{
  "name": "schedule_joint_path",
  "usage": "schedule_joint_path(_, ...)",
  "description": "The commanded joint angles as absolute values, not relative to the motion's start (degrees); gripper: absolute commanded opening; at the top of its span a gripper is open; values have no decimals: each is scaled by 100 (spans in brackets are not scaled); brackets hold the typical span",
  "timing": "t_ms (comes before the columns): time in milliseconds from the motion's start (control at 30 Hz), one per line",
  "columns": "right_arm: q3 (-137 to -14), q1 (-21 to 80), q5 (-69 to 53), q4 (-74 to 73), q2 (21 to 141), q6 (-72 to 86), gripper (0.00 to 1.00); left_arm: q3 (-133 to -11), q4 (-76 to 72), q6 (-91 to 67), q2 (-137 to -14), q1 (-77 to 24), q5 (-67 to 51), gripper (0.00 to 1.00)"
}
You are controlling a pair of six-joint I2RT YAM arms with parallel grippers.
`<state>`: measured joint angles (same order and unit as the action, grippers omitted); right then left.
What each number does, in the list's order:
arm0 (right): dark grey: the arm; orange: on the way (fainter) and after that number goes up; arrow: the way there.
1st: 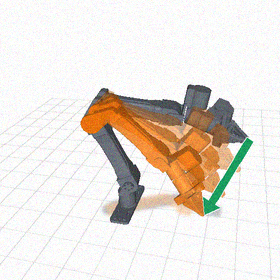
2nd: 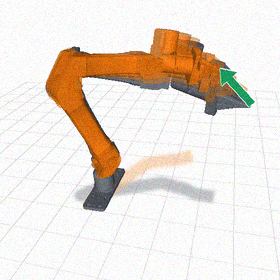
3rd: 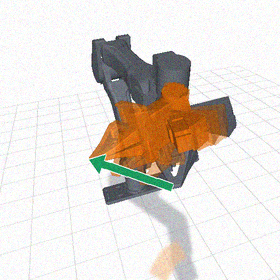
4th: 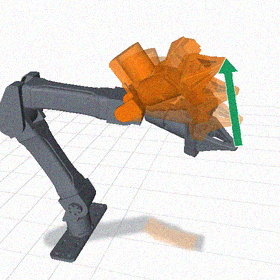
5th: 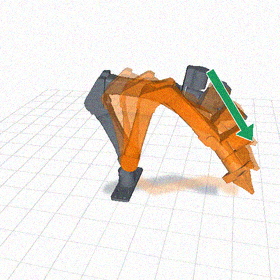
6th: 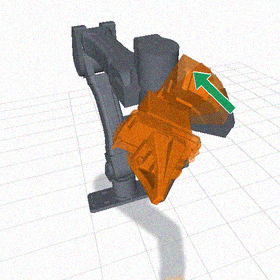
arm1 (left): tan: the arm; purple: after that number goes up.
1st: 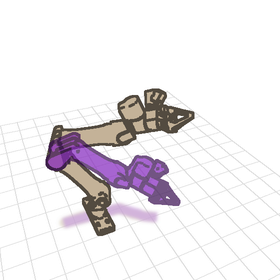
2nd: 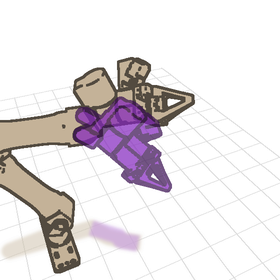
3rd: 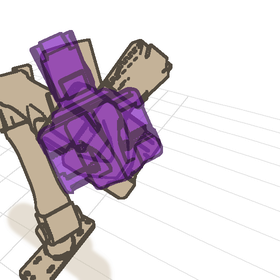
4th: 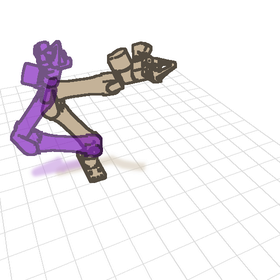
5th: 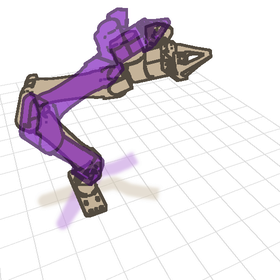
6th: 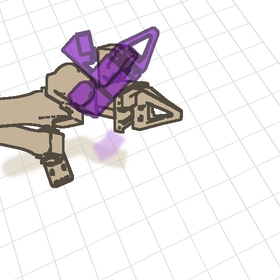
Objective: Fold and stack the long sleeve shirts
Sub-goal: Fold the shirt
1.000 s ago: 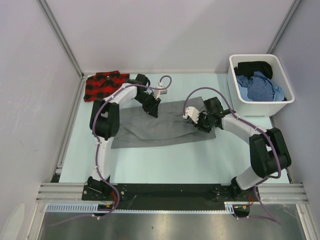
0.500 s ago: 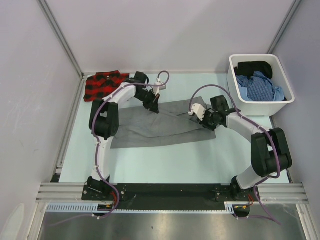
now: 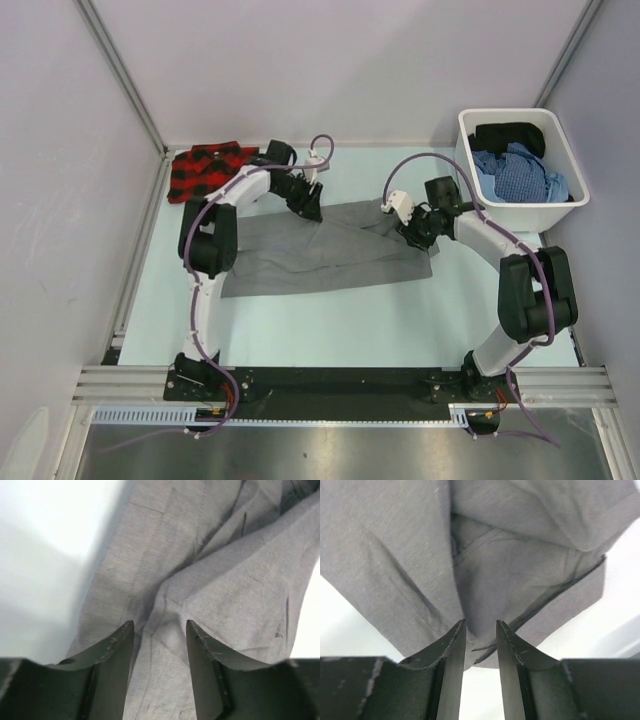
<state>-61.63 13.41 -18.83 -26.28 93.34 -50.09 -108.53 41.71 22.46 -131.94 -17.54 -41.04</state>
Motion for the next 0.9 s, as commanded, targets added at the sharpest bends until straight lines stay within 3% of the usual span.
schedule_joint_path(0, -6697, 1354, -1732, -3004, 9273, -4510, 36, -10234, 3254, 1733, -12333, -1503, -3982, 54)
schedule_joint_path(67, -6794, 1362, -1749, -3198, 9185, -4238, 36, -9924, 2954, 1836, -11799, -1398, -3859, 64)
schedule_joint_path(233, -6724, 1704, -1881, -3858, 8982, -3850, 32, -9273, 3495, 2504, -10987, -1055, -3841, 71)
schedule_joint_path(267, -6663, 1766, -1872, -3884, 9026, -3797, 32, -9203, 3629, 2644, -10812, -863, -3867, 80)
schedule_joint_path(333, -6539, 1845, -1714, -3867, 9244, -3683, 32, -9001, 3918, 2812, -10592, -643, -4043, 89)
schedule_joint_path(367, -6513, 1846, -1653, -3763, 9333, -3613, 32, -8913, 3955, 2987, -10486, -441, -4060, 99)
schedule_joint_path(633, -7013, 1767, -1275, -3288, 10703, -3445, 28, -8086, 3797, 2875, -9476, 509, -4104, 99)
schedule_joint_path(867, -8584, 1731, -879, -3076, 12012, -3612, 27, -7885, 4385, 3252, -9361, 1143, -3842, 99)
